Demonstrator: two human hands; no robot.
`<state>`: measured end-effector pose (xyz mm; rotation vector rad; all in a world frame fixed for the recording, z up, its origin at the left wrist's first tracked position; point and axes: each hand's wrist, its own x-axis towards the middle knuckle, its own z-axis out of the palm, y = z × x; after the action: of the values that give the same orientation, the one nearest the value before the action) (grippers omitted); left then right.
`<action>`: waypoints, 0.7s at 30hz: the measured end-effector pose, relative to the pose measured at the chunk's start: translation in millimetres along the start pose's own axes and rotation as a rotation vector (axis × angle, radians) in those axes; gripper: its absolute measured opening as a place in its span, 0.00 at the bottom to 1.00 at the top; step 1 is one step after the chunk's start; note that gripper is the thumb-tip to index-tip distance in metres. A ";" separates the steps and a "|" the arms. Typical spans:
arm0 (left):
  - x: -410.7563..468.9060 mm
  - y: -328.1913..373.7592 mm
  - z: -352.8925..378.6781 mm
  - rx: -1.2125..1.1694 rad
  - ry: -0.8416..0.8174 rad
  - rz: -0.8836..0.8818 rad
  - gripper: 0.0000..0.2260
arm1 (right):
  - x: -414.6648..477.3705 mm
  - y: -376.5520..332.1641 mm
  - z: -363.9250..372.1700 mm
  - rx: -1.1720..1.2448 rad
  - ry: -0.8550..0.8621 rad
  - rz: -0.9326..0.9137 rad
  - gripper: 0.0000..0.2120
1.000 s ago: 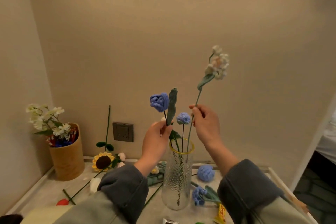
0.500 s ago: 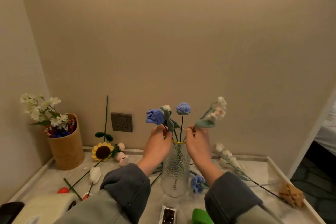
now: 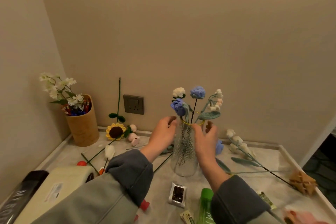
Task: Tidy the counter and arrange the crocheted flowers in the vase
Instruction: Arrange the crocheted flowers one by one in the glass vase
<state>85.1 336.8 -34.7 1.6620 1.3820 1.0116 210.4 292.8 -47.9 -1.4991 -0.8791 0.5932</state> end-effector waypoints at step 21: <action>0.2 -121.8 -161.8 0.155 -0.042 -0.361 0.17 | -41.8 16.2 147.4 -0.217 -0.614 -0.057 0.09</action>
<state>-111.1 363.6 -76.9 1.4588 1.6916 0.6733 71.9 346.9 -88.5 -1.4959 -1.4910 0.9650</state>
